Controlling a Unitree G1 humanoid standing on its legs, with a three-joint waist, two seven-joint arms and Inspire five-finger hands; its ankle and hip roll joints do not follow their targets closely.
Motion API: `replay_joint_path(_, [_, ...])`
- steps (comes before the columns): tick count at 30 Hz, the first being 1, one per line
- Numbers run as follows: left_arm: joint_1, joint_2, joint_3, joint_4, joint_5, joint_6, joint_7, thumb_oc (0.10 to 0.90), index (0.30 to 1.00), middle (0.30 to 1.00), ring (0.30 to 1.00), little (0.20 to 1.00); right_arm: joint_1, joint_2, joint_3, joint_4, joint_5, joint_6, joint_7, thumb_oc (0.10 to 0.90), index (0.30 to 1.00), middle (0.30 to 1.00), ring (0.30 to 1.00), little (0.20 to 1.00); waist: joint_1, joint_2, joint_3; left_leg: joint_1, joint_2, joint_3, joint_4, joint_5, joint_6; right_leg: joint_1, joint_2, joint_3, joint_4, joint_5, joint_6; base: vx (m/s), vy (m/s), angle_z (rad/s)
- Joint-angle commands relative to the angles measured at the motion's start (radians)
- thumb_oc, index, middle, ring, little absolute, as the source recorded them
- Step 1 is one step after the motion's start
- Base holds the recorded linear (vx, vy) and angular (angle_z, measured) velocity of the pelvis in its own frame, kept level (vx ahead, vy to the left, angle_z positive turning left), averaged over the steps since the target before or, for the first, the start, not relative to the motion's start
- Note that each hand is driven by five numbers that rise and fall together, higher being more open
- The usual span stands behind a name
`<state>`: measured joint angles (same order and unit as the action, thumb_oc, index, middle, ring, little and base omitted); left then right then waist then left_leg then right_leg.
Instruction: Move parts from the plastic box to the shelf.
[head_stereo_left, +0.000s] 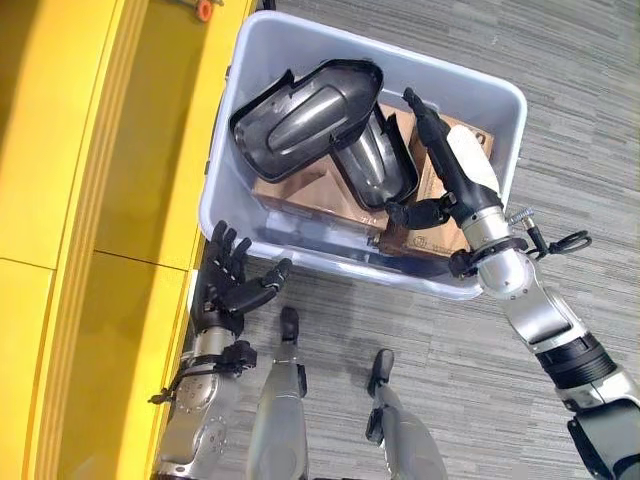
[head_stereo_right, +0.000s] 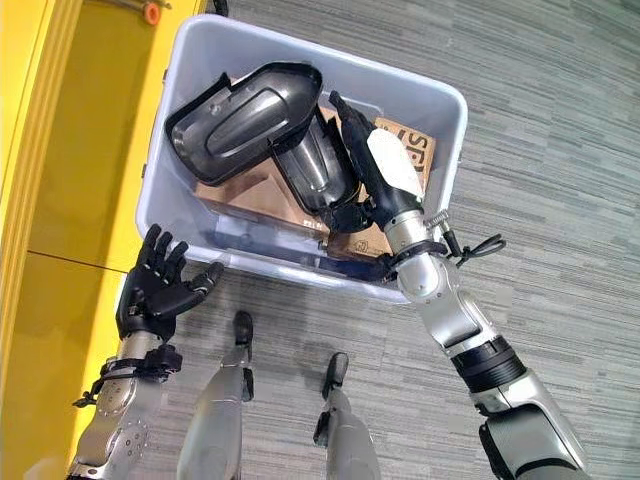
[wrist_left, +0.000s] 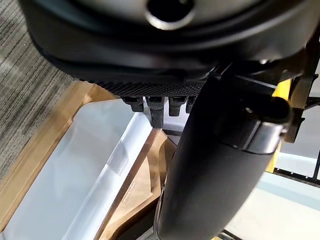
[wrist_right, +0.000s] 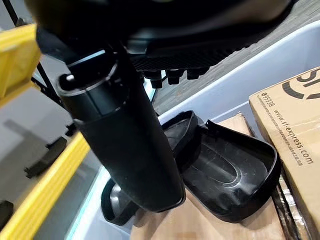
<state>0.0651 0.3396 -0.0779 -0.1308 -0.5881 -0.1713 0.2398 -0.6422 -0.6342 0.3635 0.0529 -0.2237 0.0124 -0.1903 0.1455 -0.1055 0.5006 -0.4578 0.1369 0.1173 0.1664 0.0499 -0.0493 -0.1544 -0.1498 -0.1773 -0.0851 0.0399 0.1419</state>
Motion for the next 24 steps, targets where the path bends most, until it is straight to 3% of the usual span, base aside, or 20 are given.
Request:
replay_joint_path(1, [0.023, 0.054, 0.016, -0.137, -0.019, -0.089, 0.022, 0.900, 1.000, 1.000, 1.000, 1.000, -0.137, -0.022, -0.007, -0.032, -0.033, -0.054, -0.073, 0.900, 1.000, 1.000, 1.000, 1.000, 0.004, -0.009, -0.039, -0.047, 0.071, 0.001, -0.004, 0.050, -0.073, 0.087, -0.058, -0.044, -0.002, -0.054, 0.025, -0.01, -0.007, 0.07])
replay_joint_path(14, [0.004, 0.054, 0.010, -0.149, -0.018, -0.106, 0.042, 0.900, 1.000, 1.000, 1.000, 1.000, -0.252, -0.050, 0.045, 0.098, -0.083, -0.025, -0.092, 0.900, 1.000, 1.000, 1.000, 1.000, 0.017, 0.010, 0.019, -0.099, 0.057, -0.015, 0.013, 0.052, -0.076, 0.061, -0.055, -0.059, 0.006, -0.059, 0.019, -0.02, -0.005, 0.04])
replay_joint_path(24, [-0.006, 0.059, -0.005, -0.153, -0.014, -0.111, 0.049, 0.900, 1.000, 1.000, 1.000, 1.000, -0.294, -0.050, 0.065, 0.161, -0.095, -0.010, -0.105, 0.900, 1.000, 1.000, 1.000, 1.000, 0.010, 0.013, 0.019, -0.170, 0.061, -0.023, 0.037, 0.044, -0.074, -0.008, -0.047, -0.054, 0.027, -0.069, 0.013, 0.00, 0.000, 0.00])
